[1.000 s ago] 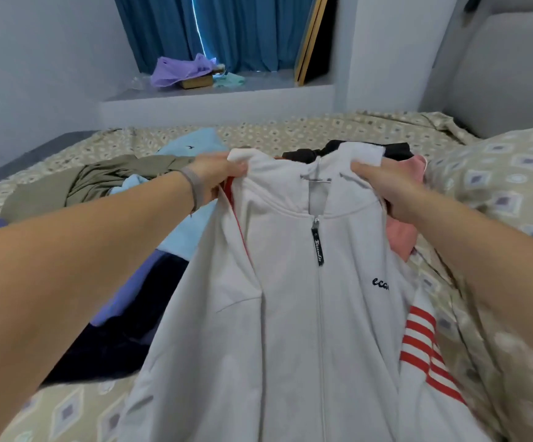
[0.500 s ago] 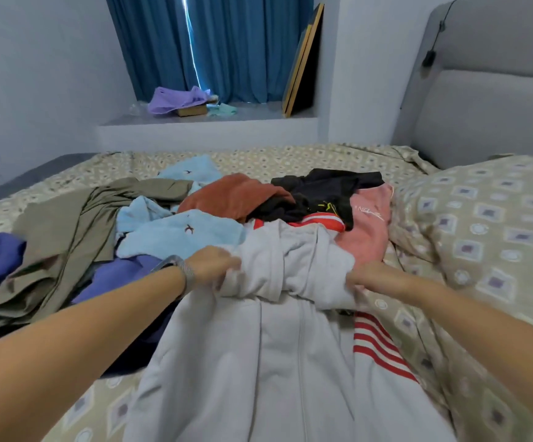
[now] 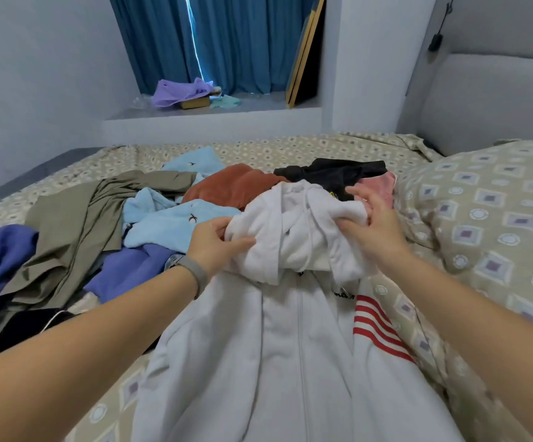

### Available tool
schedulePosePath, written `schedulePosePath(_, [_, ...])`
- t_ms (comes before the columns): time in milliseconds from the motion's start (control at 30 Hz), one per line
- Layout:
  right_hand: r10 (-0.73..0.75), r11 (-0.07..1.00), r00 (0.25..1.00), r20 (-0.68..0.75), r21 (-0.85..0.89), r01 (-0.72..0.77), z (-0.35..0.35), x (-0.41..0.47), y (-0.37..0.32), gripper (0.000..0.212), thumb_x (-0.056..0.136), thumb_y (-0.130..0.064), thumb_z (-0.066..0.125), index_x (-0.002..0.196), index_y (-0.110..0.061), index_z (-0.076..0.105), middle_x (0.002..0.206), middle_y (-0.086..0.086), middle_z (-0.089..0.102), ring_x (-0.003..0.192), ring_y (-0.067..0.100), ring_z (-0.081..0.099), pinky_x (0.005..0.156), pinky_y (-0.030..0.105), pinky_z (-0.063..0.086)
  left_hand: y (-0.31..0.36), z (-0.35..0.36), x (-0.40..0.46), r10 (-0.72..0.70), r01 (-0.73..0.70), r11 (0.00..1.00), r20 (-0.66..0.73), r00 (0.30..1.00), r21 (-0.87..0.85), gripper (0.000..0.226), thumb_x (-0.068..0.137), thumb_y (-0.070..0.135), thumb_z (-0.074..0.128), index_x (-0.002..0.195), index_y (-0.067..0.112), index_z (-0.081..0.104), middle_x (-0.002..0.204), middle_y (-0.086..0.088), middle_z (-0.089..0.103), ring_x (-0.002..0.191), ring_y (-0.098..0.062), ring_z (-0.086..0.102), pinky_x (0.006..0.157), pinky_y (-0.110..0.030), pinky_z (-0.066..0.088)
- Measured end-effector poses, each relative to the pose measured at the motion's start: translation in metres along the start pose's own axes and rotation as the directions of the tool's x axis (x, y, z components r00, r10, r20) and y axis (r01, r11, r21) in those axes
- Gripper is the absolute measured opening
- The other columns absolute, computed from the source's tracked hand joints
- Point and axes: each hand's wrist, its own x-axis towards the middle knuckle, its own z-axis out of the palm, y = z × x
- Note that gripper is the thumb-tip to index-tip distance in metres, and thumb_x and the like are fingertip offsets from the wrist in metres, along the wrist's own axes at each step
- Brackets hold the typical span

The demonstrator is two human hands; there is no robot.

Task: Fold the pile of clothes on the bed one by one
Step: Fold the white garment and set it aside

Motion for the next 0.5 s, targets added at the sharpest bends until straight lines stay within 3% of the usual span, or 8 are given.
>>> schedulePosePath(67, [-0.015,0.998,1.0,-0.019,0.059,0.016,-0.02,-0.024,0.004,0.058,0.076,0.011,0.069,0.125,-0.018,0.055,0.104,-0.013,0.067,0.085,-0.005,0.064,0.076,0.014,0.051,-0.021,-0.014,-0.026,0.083,-0.085,0.996,-0.059,0.995,-0.042,0.014,0.071,0.0,0.081,0.079,0.0,0.069,0.075,0.002,0.065,0.067,-0.005,0.056,0.063,-0.019,0.049])
schedulePosePath(133, [0.02,1.0,1.0,0.005,0.002,-0.02,-0.038,-0.052,0.02,0.061,0.074,0.02,0.061,0.12,-0.019,0.057,0.08,-0.021,0.069,0.064,-0.003,0.06,0.06,0.011,0.046,-0.051,-0.029,-0.048,0.152,-0.145,0.986,-0.092,0.984,0.082,0.028,0.069,-0.009,0.077,0.056,-0.005,0.053,0.057,0.0,0.047,0.056,-0.004,0.038,0.053,-0.026,0.035])
schedulePosePath(200, [0.083,0.993,0.992,0.09,-0.089,-0.075,-0.049,-0.081,0.041,0.063,0.072,0.028,0.052,0.108,-0.024,0.06,0.059,-0.015,0.065,0.051,-0.001,0.053,0.051,0.012,0.04,-0.083,-0.042,-0.068,0.17,-0.171,0.962,0.024,0.985,0.211,0.028,0.068,-0.013,0.068,0.05,0.003,0.054,0.055,0.013,0.051,0.055,0.001,0.044,0.054,-0.021,0.036])
schedulePosePath(267, [0.176,0.974,0.948,0.264,-0.186,-0.129,-0.051,-0.109,0.058,0.064,0.07,0.032,0.043,0.099,-0.022,0.062,0.061,-0.005,0.068,0.058,-0.002,0.06,0.06,0.012,0.043,-0.112,-0.049,-0.084,0.132,-0.217,0.91,0.251,0.959,0.352,0.027,0.072,-0.007,0.065,0.067,0.018,0.073,0.082,0.026,0.07,0.087,0.002,0.064,0.078,-0.007,0.044])
schedulePosePath(300, [0.233,0.956,0.901,0.365,-0.254,-0.145,-0.05,-0.121,0.065,0.061,0.07,0.031,0.042,0.095,-0.02,0.063,0.069,-0.002,0.071,0.066,-0.003,0.063,0.065,0.01,0.043,-0.122,-0.05,-0.09,0.128,-0.292,0.855,0.372,0.919,0.428,0.034,0.074,0.001,0.062,0.086,0.031,0.073,0.102,0.029,0.067,0.107,0.0,0.058,0.09,-0.001,0.037])
schedulePosePath(367, [0.296,0.91,0.817,0.495,-0.406,-0.084,-0.045,-0.14,0.083,0.054,0.069,0.024,0.043,0.093,-0.02,0.066,0.088,-0.003,0.072,0.086,0.003,0.067,0.073,0.007,0.043,-0.135,-0.05,-0.099,0.062,-0.412,0.745,0.56,0.826,0.524,0.058,0.077,0.01,0.055,0.109,0.058,0.059,0.129,0.015,0.053,0.129,-0.006,0.043,0.104,0.001,0.02])
schedulePosePath(433, [0.235,0.838,0.831,0.504,-0.538,0.089,-0.039,-0.152,0.087,0.043,0.072,0.003,0.048,0.1,-0.02,0.071,0.098,-0.008,0.07,0.099,0.013,0.066,0.084,0.011,0.044,-0.129,-0.042,-0.109,-0.036,-0.42,0.675,0.596,0.802,0.606,0.056,0.088,0.01,0.05,0.129,0.047,0.055,0.149,0.004,0.035,0.144,-0.014,0.026,0.109,-0.004,0.009])
schedulePosePath(500, [0.094,0.752,0.849,0.521,-0.596,0.283,-0.031,-0.158,0.082,0.051,0.072,-0.03,0.042,0.114,-0.021,0.069,0.119,-0.006,0.065,0.119,0.019,0.057,0.102,0.023,0.038,-0.115,-0.03,-0.12,-0.055,-0.403,0.618,0.549,0.834,0.675,0.051,0.092,0.034,0.035,0.143,0.031,0.043,0.156,0.004,0.024,0.148,-0.015,0.017,0.114,-0.015,0.01])
